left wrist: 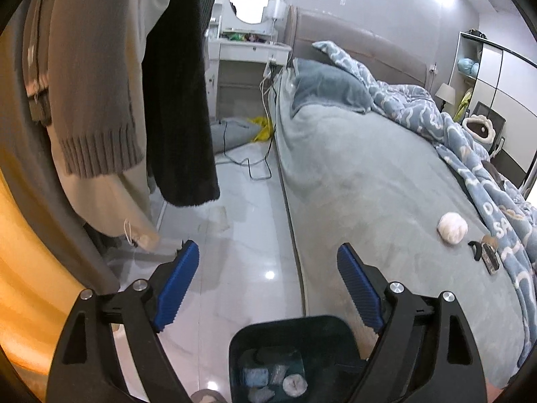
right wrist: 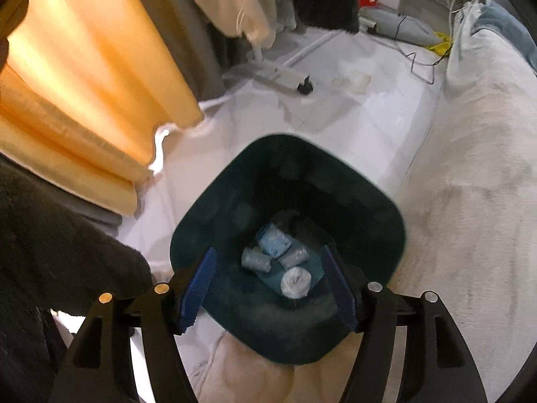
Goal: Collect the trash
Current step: 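Move both open tools back over the bed toward the tissue ball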
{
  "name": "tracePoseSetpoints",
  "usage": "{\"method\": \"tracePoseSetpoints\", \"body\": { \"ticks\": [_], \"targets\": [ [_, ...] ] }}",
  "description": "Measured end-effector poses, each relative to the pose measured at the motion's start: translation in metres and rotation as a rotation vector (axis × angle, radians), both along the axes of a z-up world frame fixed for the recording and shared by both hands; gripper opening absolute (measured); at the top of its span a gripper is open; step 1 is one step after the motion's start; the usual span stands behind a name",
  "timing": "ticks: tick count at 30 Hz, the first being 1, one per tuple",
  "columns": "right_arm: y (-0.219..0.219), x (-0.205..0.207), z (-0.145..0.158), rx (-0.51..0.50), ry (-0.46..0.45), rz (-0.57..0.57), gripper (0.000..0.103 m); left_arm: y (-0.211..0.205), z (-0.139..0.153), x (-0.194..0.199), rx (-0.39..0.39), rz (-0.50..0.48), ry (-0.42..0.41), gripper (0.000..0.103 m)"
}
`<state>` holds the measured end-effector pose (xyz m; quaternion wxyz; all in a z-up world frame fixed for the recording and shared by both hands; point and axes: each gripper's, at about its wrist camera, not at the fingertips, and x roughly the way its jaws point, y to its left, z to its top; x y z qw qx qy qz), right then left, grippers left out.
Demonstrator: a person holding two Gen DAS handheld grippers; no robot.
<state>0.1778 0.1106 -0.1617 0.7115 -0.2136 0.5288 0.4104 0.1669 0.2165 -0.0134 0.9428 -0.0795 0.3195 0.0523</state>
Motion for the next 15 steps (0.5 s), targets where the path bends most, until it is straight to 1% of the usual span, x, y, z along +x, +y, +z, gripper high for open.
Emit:
{"method": "tracePoseSetpoints", "body": {
  "ticks": [3,9,12,15],
  "targets": [
    [-0.009,0.004,0.011,0.023,-0.022,-0.017,0.067,-0.010,0.007,0.004,0.016,-0.011,-0.022,0.087],
    [-0.035,0.016,0.040,0.095,-0.096,-0.081,0.067,-0.039,0.023,0.011,0.013,-0.049,-0.088,0.088],
    [-0.057,0.024,0.054,0.125,-0.140,-0.129,0.067,-0.052,0.026,0.017,-0.012,-0.068,-0.100,0.088],
    [-0.079,0.033,0.063,0.141,-0.179,-0.175,0.067,-0.066,0.026,0.026,-0.007,-0.084,-0.104,0.088]
  ]
}}
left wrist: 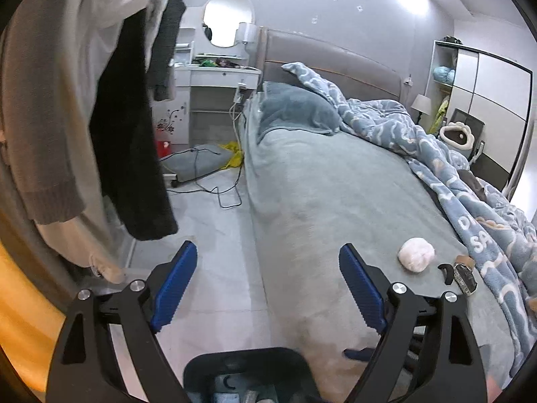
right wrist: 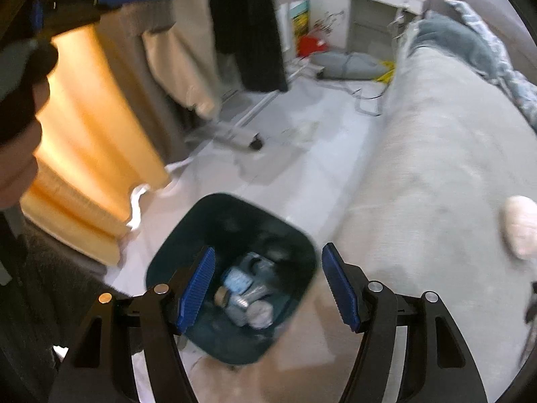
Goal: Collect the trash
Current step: 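Move both open tools back over the bed toward the tissue ball, then grasp the white tissue ball with the left tool while the right tool grasps the black rubber piece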
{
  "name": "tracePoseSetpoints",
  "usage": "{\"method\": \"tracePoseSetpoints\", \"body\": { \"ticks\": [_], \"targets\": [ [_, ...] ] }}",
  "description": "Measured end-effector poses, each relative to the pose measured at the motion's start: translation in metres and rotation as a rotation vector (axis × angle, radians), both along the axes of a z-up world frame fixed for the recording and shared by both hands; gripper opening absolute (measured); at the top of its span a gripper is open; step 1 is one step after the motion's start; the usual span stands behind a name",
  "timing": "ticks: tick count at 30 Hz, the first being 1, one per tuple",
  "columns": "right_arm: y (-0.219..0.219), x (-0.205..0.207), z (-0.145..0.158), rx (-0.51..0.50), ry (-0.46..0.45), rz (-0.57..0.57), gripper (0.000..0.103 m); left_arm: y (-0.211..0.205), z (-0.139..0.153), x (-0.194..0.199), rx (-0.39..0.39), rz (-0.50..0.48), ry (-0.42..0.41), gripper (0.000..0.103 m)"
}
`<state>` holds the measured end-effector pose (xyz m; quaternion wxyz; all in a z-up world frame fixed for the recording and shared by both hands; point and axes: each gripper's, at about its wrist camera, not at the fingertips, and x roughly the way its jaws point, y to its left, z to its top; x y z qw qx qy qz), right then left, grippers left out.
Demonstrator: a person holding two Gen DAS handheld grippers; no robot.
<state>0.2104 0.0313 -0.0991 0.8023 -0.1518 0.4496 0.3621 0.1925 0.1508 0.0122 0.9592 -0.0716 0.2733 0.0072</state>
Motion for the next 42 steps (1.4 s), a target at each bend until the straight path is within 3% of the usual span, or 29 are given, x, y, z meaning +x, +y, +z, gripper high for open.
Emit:
{"method": "tracePoseSetpoints", "body": {
  "ticks": [10,19,25,34,42],
  "targets": [
    [-0.089,0.034,0.032,0.064,-0.087,-0.212,0.067,-0.055,-0.005,0.034,0.029,-0.082,0.017,0.089],
    [-0.164,0.056,0.041,0.104,-0.134,-0.399,0.067,-0.106,-0.018,0.073,0.034,-0.150,0.009,0.089],
    [-0.208,0.073,0.036,0.171,-0.079,-0.531,0.067,-0.140,-0.030,0.100,0.005,-0.202,0.048,0.090],
    [-0.238,0.079,0.027,0.194,-0.059,-0.618,0.067,-0.166,-0.051,0.129,-0.107,-0.257,0.156,0.093],
    [-0.260,0.087,0.015,0.259,-0.006,-0.685,0.062,-0.196,-0.075,0.143,-0.129,-0.299,0.262,0.093]
  ]
}}
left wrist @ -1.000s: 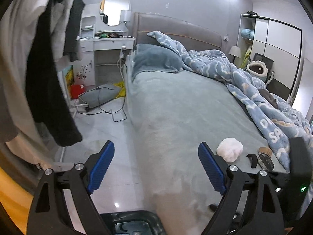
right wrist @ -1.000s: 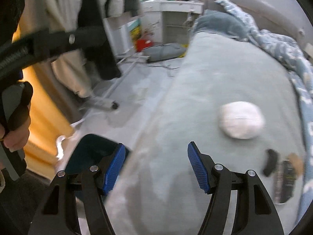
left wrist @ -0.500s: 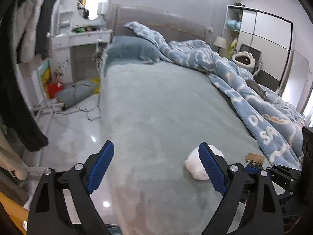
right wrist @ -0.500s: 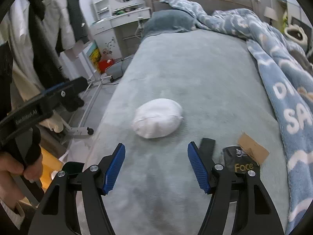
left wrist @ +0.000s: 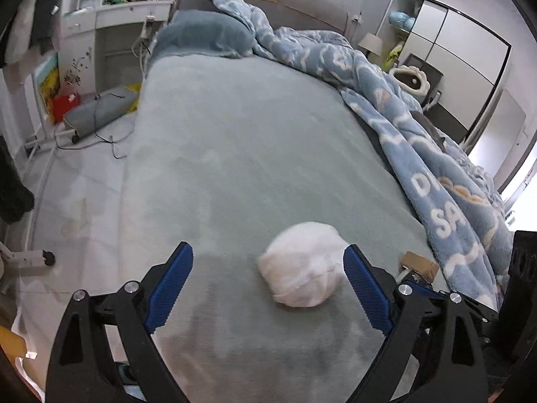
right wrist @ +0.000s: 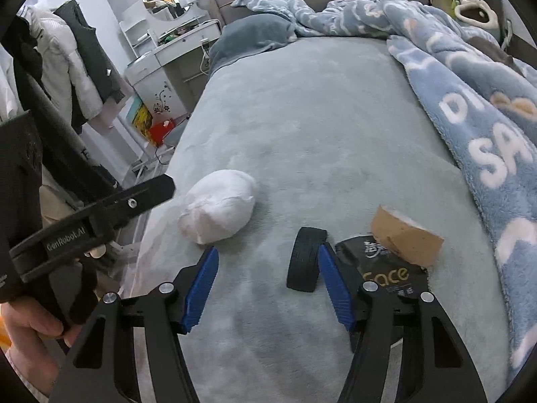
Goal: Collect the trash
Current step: 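Grasp the white tissue ball with the left tool while the right tool grasps the black rubber piece, then carry the tissue ball and black rubber piece over the green bin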
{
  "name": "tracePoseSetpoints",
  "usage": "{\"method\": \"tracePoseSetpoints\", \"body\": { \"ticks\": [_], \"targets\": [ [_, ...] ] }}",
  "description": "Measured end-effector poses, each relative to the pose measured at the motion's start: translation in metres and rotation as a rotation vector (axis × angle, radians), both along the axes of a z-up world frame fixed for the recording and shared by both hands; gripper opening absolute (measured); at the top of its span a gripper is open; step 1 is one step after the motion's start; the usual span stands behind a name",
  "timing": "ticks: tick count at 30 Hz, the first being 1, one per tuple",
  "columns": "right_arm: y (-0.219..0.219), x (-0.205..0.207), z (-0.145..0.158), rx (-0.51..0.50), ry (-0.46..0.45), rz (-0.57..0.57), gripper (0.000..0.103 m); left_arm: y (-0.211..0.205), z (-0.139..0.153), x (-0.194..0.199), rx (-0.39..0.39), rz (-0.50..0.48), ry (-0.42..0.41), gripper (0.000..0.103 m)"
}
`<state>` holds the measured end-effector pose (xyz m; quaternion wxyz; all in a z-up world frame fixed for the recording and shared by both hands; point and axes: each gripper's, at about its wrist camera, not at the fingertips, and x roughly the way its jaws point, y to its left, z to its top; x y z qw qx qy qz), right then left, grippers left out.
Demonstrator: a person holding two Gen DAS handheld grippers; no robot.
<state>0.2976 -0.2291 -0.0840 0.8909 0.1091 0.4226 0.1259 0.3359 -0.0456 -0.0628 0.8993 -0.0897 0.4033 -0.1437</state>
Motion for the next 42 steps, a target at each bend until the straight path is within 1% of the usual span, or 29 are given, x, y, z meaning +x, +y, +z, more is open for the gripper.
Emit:
{"method": "tracePoseSetpoints", "body": {
  "ticks": [3,6,8,10,14,16,19,21,23,25,27,30,32,34,38,42],
  "targets": [
    [-0.004,0.003,-0.004,-0.005,0.014,-0.013,0.059,-0.011,-0.011,0.009,0.004,-0.004,0.057,0.093],
    [-0.006,0.004,-0.006,-0.014,0.022,-0.029,0.057,-0.015,-0.020,0.017,-0.066,0.009,0.100,0.093],
    [-0.008,0.005,-0.008,-0.017,0.027,-0.033,0.057,-0.017,-0.024,0.020,-0.077,0.014,0.115,0.093],
    [-0.010,0.007,-0.010,-0.024,0.030,-0.033,0.055,-0.022,-0.026,0.022,-0.062,0.022,0.117,0.092],
    [-0.013,0.009,-0.014,-0.036,0.039,-0.033,0.051,-0.025,-0.032,0.028,-0.086,0.037,0.140,0.089],
    [-0.014,0.010,-0.015,-0.042,0.035,-0.030,0.050,-0.027,-0.035,0.029,-0.082,0.045,0.146,0.088],
    [-0.011,0.009,-0.014,-0.058,0.023,-0.027,0.050,-0.031,-0.035,0.028,-0.068,0.052,0.134,0.082],
    [-0.007,0.009,-0.014,-0.092,0.017,-0.022,0.050,-0.031,-0.035,0.028,-0.069,0.053,0.128,0.070],
    [-0.006,0.010,-0.013,-0.113,0.010,-0.021,0.050,-0.031,-0.035,0.029,-0.078,0.044,0.132,0.065],
    [-0.005,0.011,-0.013,-0.139,0.007,-0.025,0.047,-0.029,-0.033,0.027,-0.076,0.044,0.123,0.057],
    [-0.004,0.013,-0.014,-0.191,0.002,-0.023,0.042,-0.025,-0.031,0.027,-0.081,0.050,0.116,0.045],
    [-0.005,0.015,-0.015,-0.241,0.001,-0.020,0.035,-0.016,-0.027,0.024,-0.102,0.077,0.106,0.041],
    [-0.006,0.017,-0.015,-0.274,-0.002,-0.018,0.026,-0.011,-0.025,0.023,-0.109,0.085,0.106,0.040],
    [-0.008,0.017,-0.015,-0.291,-0.008,-0.021,0.020,-0.010,-0.025,0.022,-0.108,0.077,0.110,0.037],
    [-0.008,0.018,-0.012,-0.304,-0.014,-0.020,0.016,-0.010,-0.022,0.018,-0.092,0.062,0.102,0.032],
    [-0.006,0.017,-0.002,-0.292,-0.040,-0.029,0.015,-0.007,-0.013,0.011,-0.076,0.051,0.081,0.031]
  ]
}}
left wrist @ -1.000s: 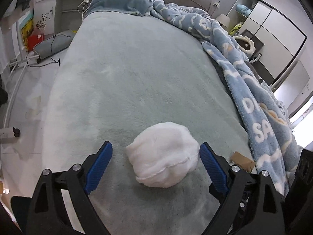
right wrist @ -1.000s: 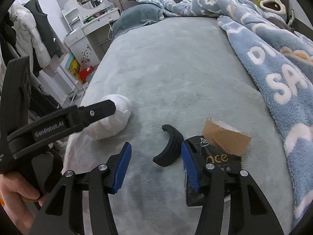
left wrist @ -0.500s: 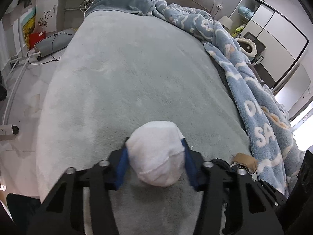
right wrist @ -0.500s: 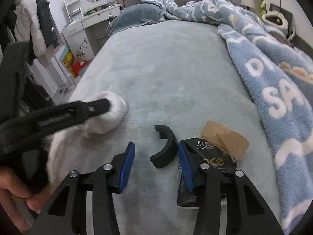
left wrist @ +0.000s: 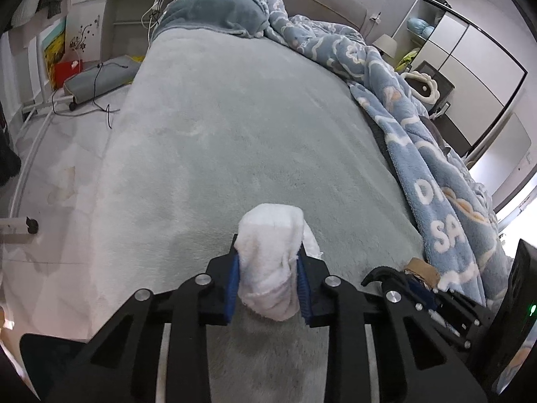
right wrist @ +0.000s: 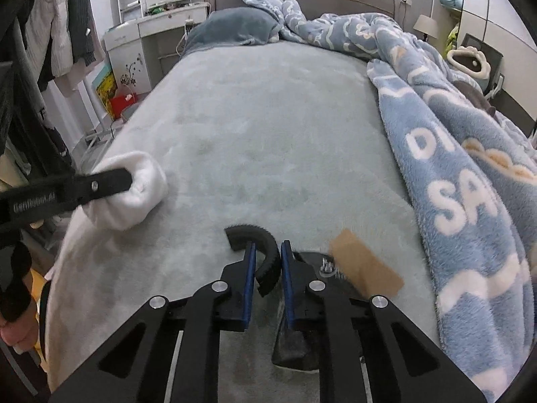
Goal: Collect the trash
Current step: 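Carry the tissue ball and black rubber piece over the green bin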
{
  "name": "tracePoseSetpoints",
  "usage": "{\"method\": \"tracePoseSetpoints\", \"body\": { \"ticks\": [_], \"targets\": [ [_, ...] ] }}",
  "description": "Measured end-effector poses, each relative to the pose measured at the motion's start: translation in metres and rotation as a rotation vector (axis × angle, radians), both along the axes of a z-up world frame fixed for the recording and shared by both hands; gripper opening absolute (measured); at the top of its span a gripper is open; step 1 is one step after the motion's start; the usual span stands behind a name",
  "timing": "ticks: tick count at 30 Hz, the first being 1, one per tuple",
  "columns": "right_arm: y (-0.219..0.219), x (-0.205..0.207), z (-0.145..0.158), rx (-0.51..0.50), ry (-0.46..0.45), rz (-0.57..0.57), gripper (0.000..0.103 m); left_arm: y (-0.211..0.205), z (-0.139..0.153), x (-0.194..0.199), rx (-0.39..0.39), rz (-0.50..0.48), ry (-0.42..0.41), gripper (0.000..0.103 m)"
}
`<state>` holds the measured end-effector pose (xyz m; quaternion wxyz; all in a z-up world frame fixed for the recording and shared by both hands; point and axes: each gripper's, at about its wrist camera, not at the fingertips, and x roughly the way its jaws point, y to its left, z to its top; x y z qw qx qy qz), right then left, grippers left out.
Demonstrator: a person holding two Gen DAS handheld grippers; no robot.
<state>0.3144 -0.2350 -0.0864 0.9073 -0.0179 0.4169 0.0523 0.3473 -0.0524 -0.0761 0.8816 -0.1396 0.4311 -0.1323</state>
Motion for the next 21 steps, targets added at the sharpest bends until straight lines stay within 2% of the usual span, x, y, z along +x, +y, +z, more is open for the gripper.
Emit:
{"method": "tracePoseSetpoints", "body": {
  "ticks": [10,16,21],
  "targets": [
    [0.025,0.000,0.023,0.015,-0.054,0.043,0.011,0.032,0.021,-0.017,-0.012,-0.005,-0.024,0.031],
    [0.046,0.001,0.030,0.024,-0.069,0.081,0.011,0.053,0.030,-0.030,0.033,-0.019,-0.028,0.031],
    [0.076,-0.001,0.031,0.061,-0.056,0.169,0.011,0.072,0.028,-0.039,0.079,-0.033,0.003,0.031]
  ]
}}
